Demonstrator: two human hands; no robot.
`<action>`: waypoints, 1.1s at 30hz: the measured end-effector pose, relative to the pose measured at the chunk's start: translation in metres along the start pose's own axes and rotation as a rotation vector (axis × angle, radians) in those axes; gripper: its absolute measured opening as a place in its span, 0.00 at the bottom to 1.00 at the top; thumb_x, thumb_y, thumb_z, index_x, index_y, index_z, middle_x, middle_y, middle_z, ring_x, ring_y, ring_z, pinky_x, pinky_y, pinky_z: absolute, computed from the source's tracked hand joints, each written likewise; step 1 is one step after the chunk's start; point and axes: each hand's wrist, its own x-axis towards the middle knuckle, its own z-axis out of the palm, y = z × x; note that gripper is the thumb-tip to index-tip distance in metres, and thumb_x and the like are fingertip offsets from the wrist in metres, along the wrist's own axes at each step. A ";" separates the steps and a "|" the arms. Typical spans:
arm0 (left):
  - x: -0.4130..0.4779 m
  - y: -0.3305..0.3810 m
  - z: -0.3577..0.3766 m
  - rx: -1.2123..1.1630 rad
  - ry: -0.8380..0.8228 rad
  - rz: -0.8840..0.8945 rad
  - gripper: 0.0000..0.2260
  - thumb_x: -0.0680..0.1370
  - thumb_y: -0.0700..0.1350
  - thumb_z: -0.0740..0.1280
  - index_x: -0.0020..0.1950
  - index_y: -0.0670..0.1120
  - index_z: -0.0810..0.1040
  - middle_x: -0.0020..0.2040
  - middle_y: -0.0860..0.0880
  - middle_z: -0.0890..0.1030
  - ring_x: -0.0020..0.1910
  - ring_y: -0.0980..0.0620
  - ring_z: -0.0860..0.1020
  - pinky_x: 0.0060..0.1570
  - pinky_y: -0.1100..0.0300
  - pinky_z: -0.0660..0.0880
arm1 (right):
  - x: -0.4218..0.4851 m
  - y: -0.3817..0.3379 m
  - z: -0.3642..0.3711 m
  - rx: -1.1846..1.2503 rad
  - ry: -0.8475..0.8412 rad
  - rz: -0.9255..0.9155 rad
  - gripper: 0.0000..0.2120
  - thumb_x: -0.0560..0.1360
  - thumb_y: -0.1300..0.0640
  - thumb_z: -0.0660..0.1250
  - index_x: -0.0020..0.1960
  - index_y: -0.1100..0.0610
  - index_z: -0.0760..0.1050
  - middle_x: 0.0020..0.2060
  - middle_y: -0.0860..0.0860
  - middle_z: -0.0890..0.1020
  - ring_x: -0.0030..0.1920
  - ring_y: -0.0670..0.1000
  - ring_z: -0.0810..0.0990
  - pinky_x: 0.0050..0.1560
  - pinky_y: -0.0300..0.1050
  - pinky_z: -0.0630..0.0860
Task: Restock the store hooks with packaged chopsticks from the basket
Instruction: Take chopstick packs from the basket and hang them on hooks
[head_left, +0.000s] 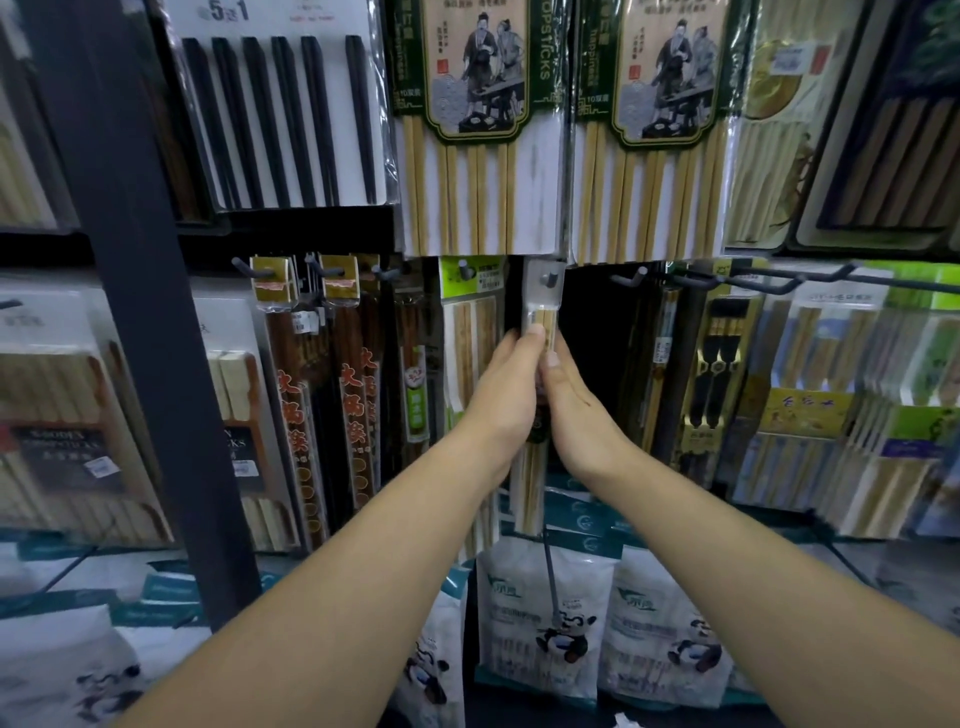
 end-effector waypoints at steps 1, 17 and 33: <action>-0.001 -0.002 0.000 0.008 -0.001 0.003 0.20 0.87 0.54 0.56 0.78 0.51 0.69 0.66 0.59 0.78 0.53 0.74 0.75 0.48 0.77 0.69 | -0.002 0.001 0.000 -0.010 -0.004 -0.004 0.33 0.82 0.35 0.44 0.83 0.47 0.44 0.82 0.43 0.51 0.79 0.40 0.51 0.80 0.44 0.49; -0.162 -0.102 -0.064 0.356 0.102 -0.176 0.12 0.84 0.48 0.64 0.68 0.57 0.75 0.65 0.59 0.79 0.62 0.64 0.77 0.60 0.68 0.73 | -0.184 0.074 0.005 -0.165 0.062 0.339 0.09 0.83 0.47 0.61 0.62 0.44 0.73 0.54 0.40 0.78 0.50 0.35 0.77 0.45 0.31 0.71; -0.364 -0.313 -0.141 0.701 0.273 -1.014 0.18 0.77 0.68 0.57 0.54 0.56 0.72 0.51 0.44 0.82 0.54 0.38 0.80 0.58 0.44 0.77 | -0.409 0.278 0.121 -0.551 -0.981 0.781 0.17 0.81 0.48 0.67 0.66 0.54 0.76 0.62 0.53 0.80 0.54 0.52 0.78 0.52 0.44 0.75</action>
